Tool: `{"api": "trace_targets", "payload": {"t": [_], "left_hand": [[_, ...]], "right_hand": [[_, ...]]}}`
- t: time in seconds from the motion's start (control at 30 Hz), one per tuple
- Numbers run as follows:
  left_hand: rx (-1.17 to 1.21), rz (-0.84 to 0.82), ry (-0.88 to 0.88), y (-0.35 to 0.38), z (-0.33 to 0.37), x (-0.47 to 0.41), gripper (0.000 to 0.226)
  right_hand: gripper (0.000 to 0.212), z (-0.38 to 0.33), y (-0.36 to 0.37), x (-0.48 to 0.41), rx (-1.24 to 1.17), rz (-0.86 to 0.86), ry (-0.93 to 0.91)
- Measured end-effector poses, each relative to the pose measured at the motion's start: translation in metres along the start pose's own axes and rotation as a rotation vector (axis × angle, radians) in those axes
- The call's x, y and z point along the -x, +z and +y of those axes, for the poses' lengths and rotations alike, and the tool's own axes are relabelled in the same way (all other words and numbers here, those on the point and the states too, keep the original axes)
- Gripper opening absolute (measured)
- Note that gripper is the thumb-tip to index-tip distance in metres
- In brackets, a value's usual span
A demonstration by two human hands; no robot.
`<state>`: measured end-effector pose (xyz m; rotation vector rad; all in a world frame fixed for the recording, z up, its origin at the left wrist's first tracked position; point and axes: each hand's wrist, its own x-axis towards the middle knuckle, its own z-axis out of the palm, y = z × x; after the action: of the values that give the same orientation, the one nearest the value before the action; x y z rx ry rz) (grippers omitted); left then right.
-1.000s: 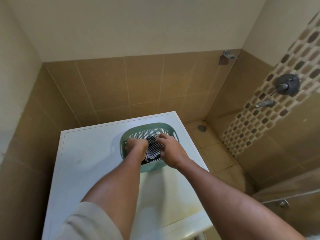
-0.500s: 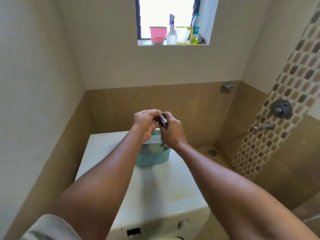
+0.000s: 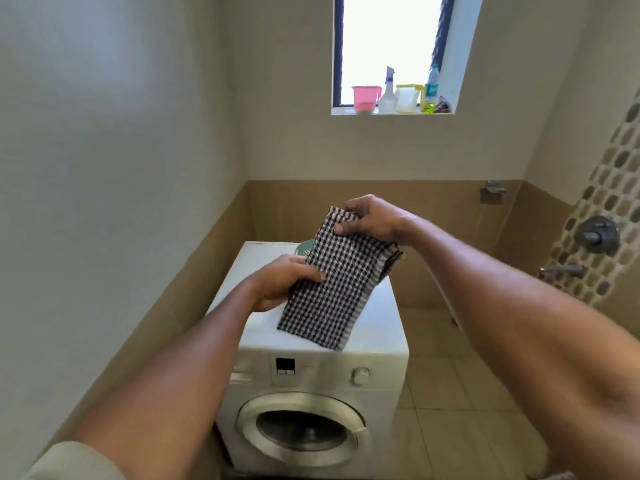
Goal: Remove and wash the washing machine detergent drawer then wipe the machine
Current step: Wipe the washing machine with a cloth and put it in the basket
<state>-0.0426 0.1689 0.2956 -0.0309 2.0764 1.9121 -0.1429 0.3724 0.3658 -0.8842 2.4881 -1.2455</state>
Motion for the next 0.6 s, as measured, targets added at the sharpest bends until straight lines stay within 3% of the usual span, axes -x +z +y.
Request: {"api": "trace_targets", "payload": {"t": [0.13,0.2,0.3,0.4,0.47,0.53,0.6], "left_hand": [[0.271,-0.219,-0.023,0.016,0.002,0.046,0.045],[0.383,-0.221,0.003,0.021,0.001,0.061,0.046],[0.515,-0.150,0.013,0.025,-0.011,0.077,0.042],[0.570,-0.048,-0.021,0.027,-0.037,0.088,0.038],[0.583,0.004,-0.082,0.026,-0.058,0.091,0.043],[0.549,0.046,-0.149,0.020,-0.079,0.096,0.050],[0.499,0.068,-0.185,0.011,-0.096,0.104,0.046]], "right_hand": [[0.026,-0.017,0.012,0.023,-0.192,-0.115,0.063],[0.030,-0.014,0.027,0.034,-0.410,-0.041,0.050],[0.067,0.031,0.071,0.056,-0.893,0.104,0.213],[0.110,0.087,0.155,0.102,-1.357,-0.065,0.494],[0.121,0.098,0.207,0.131,-1.606,-0.228,0.589],[0.124,0.089,0.244,0.149,-1.823,-0.343,0.520],[0.121,0.077,0.261,0.151,-1.883,-0.313,0.419]]}}
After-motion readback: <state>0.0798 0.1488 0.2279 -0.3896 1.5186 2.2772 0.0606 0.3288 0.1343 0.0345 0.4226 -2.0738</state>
